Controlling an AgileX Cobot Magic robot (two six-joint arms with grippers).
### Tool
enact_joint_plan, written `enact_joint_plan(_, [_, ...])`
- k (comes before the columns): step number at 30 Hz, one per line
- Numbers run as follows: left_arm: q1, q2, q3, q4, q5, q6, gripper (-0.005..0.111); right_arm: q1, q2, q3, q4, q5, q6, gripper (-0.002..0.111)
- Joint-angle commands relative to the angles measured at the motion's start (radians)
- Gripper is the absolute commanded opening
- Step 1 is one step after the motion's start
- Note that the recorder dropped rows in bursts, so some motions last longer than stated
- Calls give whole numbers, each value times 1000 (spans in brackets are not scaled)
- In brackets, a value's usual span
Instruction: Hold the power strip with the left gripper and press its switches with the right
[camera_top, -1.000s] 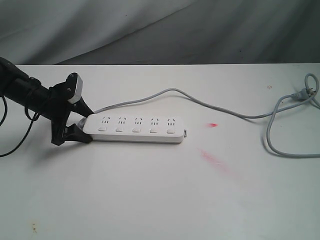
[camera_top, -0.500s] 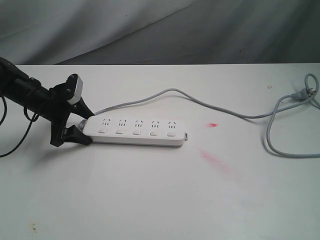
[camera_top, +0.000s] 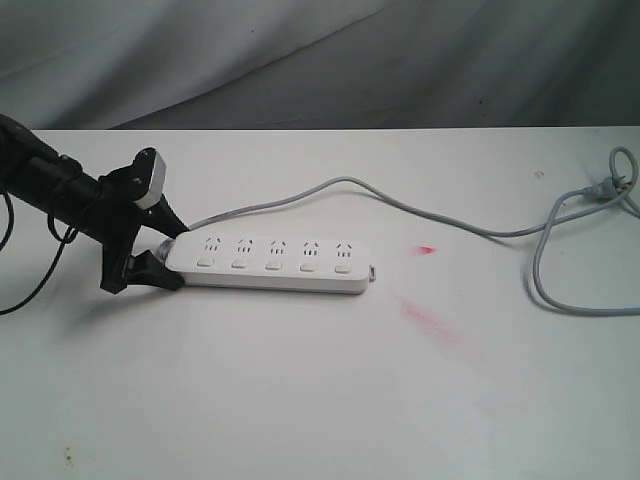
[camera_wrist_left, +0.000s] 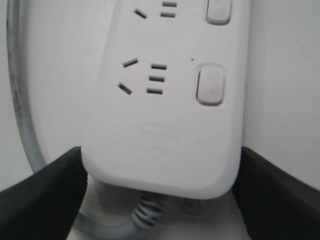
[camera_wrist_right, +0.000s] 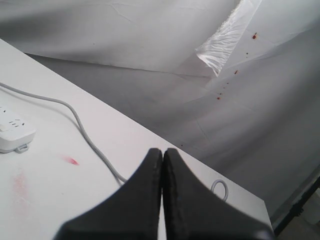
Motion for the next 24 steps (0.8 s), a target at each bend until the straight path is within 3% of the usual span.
enact_joint_plan(1, [-2, 0, -2, 30, -14, -5, 65, 1, -4, 5, -4, 1, 5, 0])
enact_joint_plan(5, [-2, 0, -2, 103, -14, -5, 65, 1, -4, 5, -4, 1, 5, 0])
enact_joint_plan(24, [-2, 0, -2, 103, -14, -5, 65, 1, -4, 5, -4, 1, 5, 0])
